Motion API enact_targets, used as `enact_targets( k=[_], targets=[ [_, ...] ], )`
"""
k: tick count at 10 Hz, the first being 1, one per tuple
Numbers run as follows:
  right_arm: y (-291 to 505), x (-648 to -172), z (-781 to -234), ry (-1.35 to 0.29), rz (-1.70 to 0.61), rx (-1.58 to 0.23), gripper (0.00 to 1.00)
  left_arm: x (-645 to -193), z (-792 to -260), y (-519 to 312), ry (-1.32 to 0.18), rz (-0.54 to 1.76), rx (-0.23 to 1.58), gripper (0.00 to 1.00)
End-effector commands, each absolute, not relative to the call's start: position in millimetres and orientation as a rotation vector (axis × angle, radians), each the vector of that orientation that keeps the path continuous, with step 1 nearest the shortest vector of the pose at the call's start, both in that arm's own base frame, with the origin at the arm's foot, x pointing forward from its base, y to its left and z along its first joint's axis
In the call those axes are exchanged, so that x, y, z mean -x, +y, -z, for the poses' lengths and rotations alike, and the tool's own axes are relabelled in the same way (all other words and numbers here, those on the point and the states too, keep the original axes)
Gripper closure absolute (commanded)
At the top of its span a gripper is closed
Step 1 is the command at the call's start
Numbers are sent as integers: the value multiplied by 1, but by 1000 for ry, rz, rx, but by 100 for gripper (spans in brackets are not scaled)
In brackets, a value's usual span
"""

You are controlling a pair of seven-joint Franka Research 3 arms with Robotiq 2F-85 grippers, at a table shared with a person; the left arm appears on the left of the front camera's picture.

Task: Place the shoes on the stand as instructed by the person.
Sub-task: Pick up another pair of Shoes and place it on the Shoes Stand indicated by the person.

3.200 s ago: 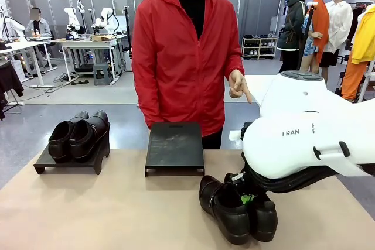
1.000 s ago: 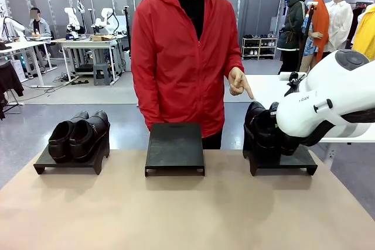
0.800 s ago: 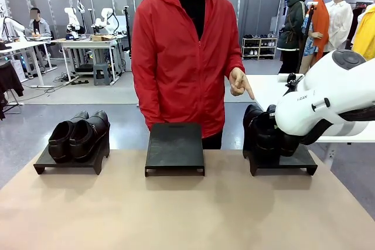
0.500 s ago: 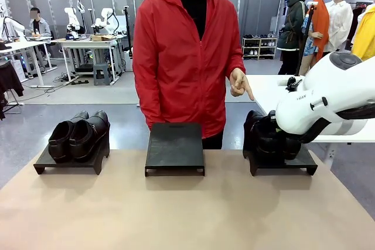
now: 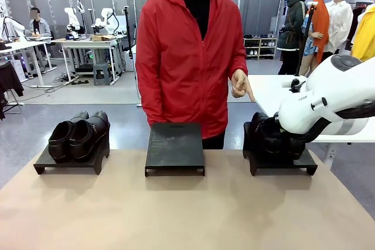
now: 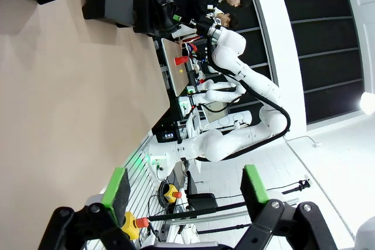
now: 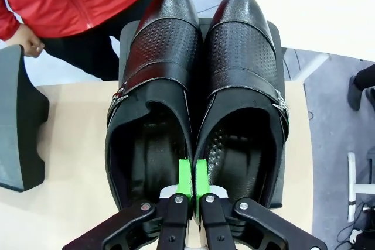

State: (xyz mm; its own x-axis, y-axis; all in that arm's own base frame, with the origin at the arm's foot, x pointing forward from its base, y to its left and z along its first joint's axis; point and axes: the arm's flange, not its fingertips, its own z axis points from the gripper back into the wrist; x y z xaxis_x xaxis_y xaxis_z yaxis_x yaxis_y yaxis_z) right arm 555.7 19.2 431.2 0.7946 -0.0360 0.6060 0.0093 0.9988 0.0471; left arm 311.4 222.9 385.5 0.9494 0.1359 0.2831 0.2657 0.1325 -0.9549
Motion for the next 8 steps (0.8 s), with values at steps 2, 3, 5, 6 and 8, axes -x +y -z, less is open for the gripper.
enact_targets(
  k=[2,3,5,6,8],
  targets=[
    [30,-568,-427,-694,24,-15,96,-308,-386,221,-337,105,1422,3],
    [31,-569,-425,-692,21,-12,96,-308,-386,221,-337,105,1422,3],
    [33,-567,-421,-676,19,-16,86,-308,-386,221,-337,105,1422,3],
    [33,-563,-421,-675,12,-8,65,-308,-386,221,-337,105,1422,3],
    [33,-556,-428,-682,6,-6,30,-308,-386,221,-337,105,1422,3]
  ],
)
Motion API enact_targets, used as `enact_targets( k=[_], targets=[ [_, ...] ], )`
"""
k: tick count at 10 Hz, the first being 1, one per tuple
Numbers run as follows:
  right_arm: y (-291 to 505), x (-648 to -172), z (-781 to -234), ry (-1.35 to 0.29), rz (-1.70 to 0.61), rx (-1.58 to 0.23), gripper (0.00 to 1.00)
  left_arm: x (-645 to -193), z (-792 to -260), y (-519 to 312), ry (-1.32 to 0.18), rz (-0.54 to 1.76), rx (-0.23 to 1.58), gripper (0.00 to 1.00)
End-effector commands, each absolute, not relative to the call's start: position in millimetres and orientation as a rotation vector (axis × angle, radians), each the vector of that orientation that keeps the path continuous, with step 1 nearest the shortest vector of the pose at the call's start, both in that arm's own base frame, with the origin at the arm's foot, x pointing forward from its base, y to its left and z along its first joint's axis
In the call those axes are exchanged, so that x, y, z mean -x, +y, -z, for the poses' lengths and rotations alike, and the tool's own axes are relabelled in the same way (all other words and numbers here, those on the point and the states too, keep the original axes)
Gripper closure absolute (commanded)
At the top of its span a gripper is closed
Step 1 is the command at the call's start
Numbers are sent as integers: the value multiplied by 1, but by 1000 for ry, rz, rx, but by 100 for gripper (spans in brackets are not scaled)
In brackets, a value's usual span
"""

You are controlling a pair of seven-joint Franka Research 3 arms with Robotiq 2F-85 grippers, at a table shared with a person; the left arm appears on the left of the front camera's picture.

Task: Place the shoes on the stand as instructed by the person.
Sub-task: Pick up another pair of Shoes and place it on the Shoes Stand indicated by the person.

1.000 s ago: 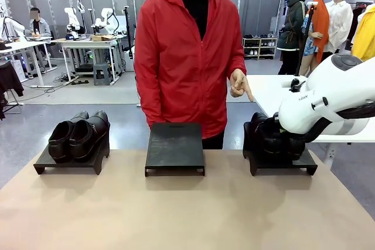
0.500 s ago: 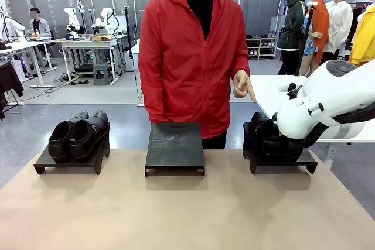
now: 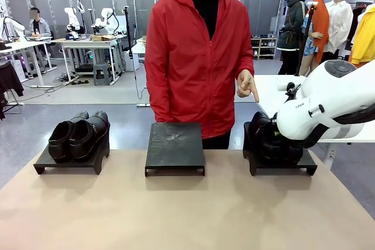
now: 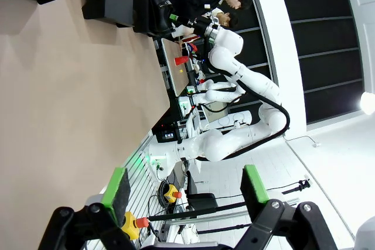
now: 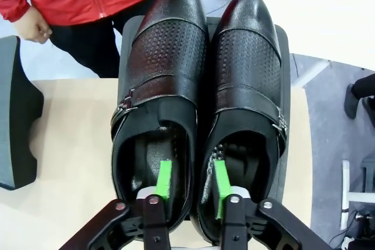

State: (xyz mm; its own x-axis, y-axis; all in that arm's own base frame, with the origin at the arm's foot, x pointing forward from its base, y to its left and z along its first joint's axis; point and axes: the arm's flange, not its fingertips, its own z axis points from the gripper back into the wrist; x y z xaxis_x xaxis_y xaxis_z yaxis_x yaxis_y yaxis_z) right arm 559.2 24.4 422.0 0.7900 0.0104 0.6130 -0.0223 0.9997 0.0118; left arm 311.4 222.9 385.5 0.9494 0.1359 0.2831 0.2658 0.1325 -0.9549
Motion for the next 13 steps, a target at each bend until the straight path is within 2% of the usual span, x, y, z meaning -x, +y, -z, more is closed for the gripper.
enact_targets(
  k=[1,2,4,5,6,13],
  targets=[
    [32,-551,-436,-684,3,-14,18,-308,-386,221,-337,105,1422,3],
    [30,-546,-445,-674,-1,-26,0,-308,-386,221,-337,105,1422,3],
    [28,-534,-465,-665,-16,-21,0,-308,-386,221,-337,105,1422,3],
    [28,-533,-469,-659,-21,-11,12,-308,-386,221,-337,105,1422,3],
    [28,-534,-471,-651,-15,2,18,-308,-386,221,-337,105,1422,3],
    [26,-541,-469,-677,-20,-16,18,-308,-386,221,-337,105,1422,3]
  ],
)
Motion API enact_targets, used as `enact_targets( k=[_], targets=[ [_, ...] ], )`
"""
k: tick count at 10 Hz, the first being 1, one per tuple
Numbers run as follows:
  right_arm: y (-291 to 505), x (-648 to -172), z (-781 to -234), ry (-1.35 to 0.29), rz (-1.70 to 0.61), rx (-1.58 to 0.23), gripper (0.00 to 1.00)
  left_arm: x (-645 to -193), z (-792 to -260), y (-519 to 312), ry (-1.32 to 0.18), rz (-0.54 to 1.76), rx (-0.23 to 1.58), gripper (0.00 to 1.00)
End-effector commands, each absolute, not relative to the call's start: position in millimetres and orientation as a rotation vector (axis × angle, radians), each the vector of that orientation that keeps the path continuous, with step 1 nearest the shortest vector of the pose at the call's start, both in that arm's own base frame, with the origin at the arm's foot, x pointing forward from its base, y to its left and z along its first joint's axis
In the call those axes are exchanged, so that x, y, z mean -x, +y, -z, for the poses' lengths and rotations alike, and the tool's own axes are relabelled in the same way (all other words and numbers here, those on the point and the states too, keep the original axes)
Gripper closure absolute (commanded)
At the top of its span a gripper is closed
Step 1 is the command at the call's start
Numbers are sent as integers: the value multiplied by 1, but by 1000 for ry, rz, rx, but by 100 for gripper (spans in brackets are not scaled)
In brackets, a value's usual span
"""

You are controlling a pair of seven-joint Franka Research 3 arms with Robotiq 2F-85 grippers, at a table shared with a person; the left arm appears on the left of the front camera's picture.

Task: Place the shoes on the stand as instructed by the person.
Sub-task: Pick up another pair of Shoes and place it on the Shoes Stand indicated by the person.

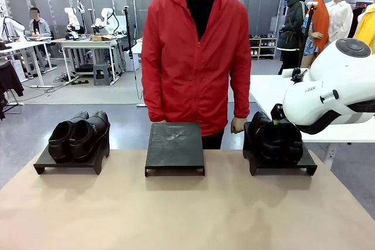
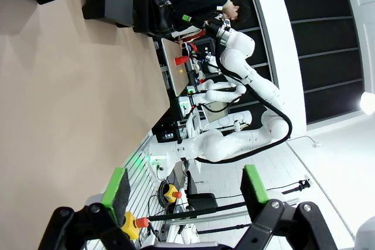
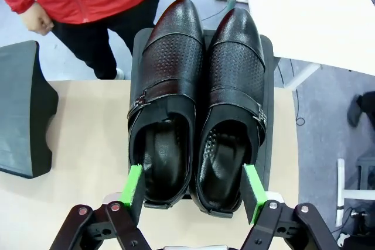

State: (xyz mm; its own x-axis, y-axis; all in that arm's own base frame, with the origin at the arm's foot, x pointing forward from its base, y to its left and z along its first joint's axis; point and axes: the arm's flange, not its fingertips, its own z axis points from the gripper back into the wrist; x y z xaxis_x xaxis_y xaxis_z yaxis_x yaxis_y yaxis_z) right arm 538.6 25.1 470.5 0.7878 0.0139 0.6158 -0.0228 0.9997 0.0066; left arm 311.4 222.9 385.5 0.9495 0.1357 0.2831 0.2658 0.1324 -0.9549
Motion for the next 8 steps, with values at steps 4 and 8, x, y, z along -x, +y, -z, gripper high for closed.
enact_targets(
  k=[4,8],
  targets=[
    [18,-524,-490,-664,-55,-95,18,-308,-386,221,-337,105,1422,3],
    [-55,-448,-552,-517,-110,-397,18,-308,-386,221,-337,105,1422,3]
  ],
)
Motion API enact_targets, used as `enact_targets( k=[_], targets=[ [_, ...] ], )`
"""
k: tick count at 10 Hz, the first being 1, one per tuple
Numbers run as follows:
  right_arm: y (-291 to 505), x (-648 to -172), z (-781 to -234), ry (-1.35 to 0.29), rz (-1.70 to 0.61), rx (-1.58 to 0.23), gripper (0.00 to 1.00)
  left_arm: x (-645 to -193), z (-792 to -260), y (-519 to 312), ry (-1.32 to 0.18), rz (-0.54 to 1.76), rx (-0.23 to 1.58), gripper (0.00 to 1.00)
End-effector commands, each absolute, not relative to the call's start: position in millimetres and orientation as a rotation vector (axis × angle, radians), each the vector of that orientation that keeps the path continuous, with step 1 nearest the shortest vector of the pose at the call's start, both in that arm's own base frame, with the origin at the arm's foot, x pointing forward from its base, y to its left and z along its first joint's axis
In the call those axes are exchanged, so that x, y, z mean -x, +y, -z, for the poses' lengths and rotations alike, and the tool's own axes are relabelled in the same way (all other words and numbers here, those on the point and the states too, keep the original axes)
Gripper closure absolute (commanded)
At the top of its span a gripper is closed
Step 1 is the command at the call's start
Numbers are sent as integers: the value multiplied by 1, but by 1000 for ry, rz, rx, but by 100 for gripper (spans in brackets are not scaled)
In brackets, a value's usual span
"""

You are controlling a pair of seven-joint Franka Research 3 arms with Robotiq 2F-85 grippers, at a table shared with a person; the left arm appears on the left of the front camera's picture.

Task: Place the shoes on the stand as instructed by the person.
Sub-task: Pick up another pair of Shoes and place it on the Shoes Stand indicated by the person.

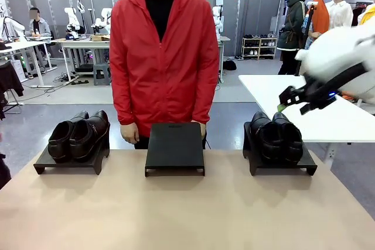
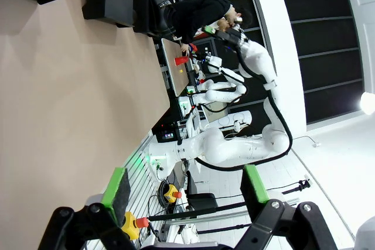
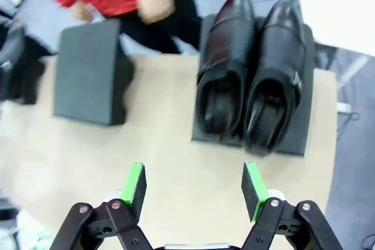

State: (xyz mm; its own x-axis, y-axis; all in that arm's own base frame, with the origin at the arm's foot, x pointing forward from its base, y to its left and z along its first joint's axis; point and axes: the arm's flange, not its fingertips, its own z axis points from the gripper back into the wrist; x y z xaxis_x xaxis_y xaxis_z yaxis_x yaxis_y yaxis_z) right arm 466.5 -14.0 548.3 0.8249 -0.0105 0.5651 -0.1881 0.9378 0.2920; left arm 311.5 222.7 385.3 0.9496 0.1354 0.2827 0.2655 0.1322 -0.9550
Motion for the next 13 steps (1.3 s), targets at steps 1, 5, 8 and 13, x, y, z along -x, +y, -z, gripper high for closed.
enact_targets(
  k=[1,5,8,13],
  targets=[
    [-78,-426,-556,-500,-107,-472,18,-308,-386,221,-337,105,1422,3],
    [-163,-350,-524,-413,-117,-803,18,-308,-386,221,-337,105,1422,3],
    [-205,-293,-466,-442,-102,-1059,18,-308,-386,221,-337,105,1422,3],
    [-203,-260,-394,-436,-87,-1297,18,-308,-386,221,-337,105,1422,3]
  ],
)
